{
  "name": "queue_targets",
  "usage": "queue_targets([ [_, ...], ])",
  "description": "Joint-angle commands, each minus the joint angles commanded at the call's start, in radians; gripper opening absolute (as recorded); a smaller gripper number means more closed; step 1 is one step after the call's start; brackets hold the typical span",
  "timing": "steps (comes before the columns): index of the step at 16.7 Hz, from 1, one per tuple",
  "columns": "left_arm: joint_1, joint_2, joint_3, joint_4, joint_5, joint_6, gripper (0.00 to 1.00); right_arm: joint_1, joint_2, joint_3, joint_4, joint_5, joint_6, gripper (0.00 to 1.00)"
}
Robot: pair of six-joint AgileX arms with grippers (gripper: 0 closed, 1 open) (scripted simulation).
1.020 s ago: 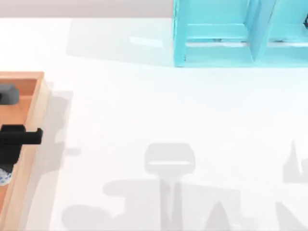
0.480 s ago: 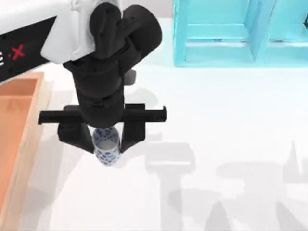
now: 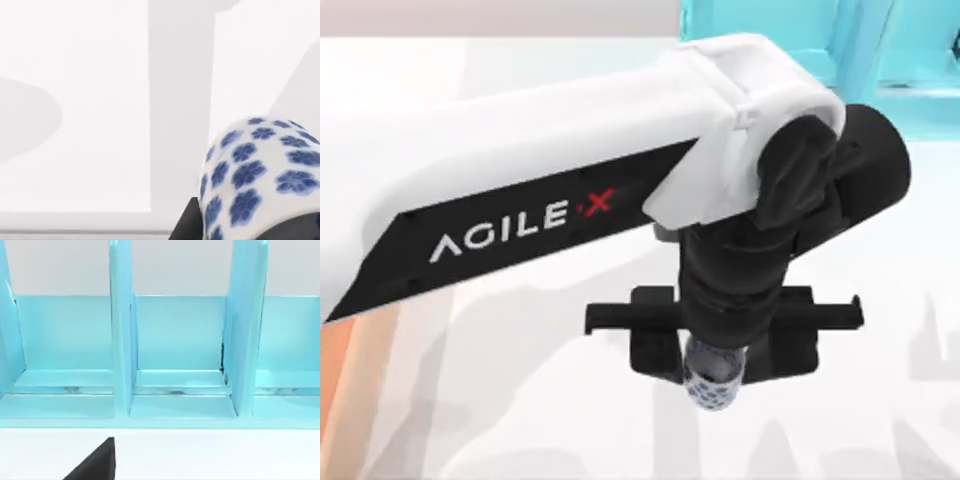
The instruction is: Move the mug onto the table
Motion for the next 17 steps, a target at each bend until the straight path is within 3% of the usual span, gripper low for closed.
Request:
queue_targets([
  [6,0.004,0.001,-0.02,0.018,0.002,0.002,0.0,0.0,0.0,0.0,0.0,0.0,0.0,1.0],
  [12,0.006,0.026,-0.193,0.223,-0.001,0.006,0.0,0.0,0.0,0.0,0.0,0.0,0.0,1.0],
  [17,0.006,0.03,-0.217,0.247,0.0,0.006,0.0,0.0,0.0,0.0,0.0,0.0,0.0,1.0],
])
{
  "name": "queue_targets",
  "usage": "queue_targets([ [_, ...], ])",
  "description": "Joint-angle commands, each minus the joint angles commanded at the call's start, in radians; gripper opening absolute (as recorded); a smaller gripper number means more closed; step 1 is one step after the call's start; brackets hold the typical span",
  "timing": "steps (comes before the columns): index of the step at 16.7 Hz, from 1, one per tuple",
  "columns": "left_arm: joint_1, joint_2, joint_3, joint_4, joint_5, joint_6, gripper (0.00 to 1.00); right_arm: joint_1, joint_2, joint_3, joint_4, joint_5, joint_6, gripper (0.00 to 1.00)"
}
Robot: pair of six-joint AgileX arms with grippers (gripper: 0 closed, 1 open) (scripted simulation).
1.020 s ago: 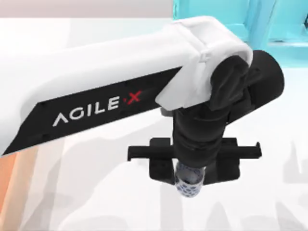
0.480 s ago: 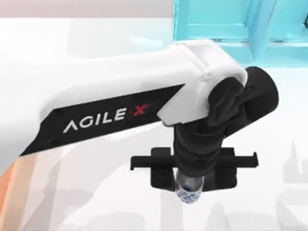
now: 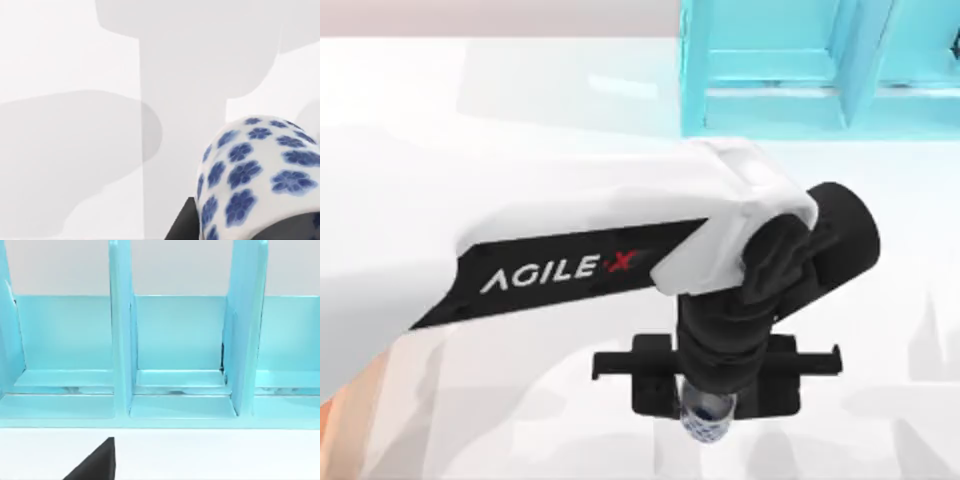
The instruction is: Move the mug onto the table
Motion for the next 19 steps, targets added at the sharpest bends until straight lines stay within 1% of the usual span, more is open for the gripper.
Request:
queue_targets([
  [13,0.0,0.0,0.0,0.0,0.0,0.0,0.98,0.0,0.0,0.0,0.0,0.0,0.0,1.0],
  [14,0.0,0.0,0.0,0.0,0.0,0.0,1.0,0.0,0.0,0.0,0.0,0.0,0.0,1.0],
  [19,0.0,0.0,0.0,0.0,0.0,0.0,1.0,0.0,0.0,0.0,0.0,0.0,0.0,1.0],
])
